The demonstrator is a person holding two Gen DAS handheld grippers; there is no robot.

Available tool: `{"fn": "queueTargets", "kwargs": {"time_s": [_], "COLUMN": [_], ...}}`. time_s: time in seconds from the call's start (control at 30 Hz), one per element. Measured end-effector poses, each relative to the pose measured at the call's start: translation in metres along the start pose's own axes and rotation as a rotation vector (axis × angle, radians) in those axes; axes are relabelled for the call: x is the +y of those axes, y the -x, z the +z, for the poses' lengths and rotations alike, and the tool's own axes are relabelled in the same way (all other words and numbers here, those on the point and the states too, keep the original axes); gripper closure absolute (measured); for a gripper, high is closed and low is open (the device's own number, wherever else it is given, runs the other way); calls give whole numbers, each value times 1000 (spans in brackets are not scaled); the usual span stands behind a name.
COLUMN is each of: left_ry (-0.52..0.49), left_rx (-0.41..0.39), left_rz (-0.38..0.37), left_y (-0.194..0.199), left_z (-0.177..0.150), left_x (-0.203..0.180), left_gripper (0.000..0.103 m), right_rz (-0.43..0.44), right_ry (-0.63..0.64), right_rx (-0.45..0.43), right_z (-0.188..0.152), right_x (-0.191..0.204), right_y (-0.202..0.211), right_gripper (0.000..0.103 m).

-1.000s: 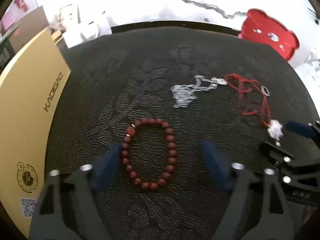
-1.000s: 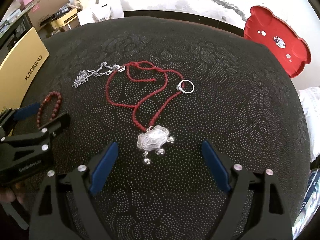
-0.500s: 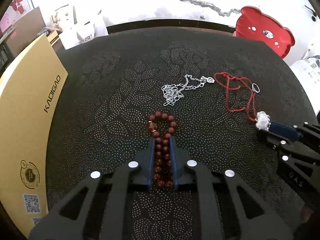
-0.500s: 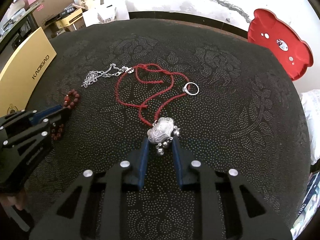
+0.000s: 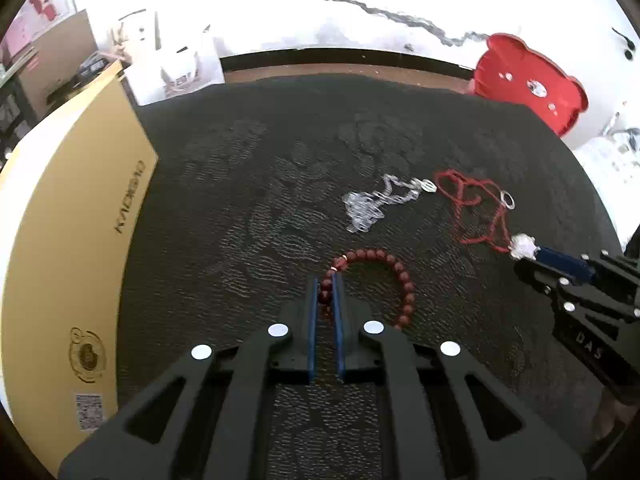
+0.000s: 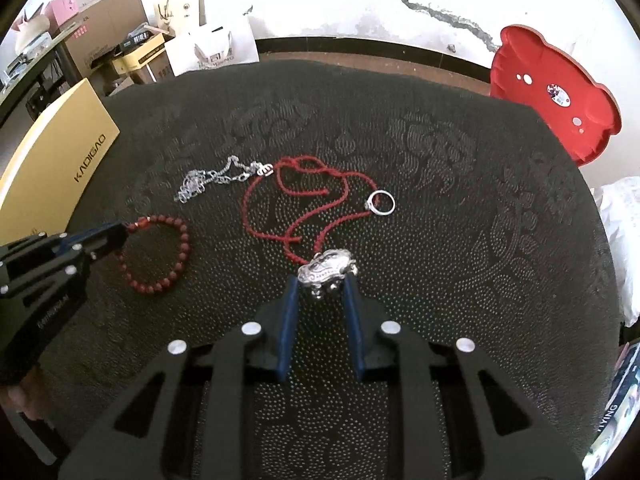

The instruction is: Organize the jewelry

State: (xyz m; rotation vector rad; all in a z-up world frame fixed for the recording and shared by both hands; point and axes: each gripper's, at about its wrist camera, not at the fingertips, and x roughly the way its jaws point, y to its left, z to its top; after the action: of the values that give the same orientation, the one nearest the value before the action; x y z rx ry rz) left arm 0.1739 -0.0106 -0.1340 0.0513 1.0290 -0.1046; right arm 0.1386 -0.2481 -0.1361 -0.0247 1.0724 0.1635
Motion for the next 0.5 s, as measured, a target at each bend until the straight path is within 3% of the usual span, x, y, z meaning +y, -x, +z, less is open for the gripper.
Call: {"fn": "queueTargets", "kwargs": {"time_s": [0.23,0.5], "left_ry": [26,-28], "left_rx": [9,-73], "left_rz": [-48,-59], "left_y": [8,65], "left_z": [0,8], "left_x": [8,7], "left_gripper": [96,96], "right_rz": [5,29], "right_ry": [-2,9], "right_rx": [-8,-72], "right_z": [5,16], "right_x": [1,8], "right_y": [4,40], "right_gripper": [80,80]}}
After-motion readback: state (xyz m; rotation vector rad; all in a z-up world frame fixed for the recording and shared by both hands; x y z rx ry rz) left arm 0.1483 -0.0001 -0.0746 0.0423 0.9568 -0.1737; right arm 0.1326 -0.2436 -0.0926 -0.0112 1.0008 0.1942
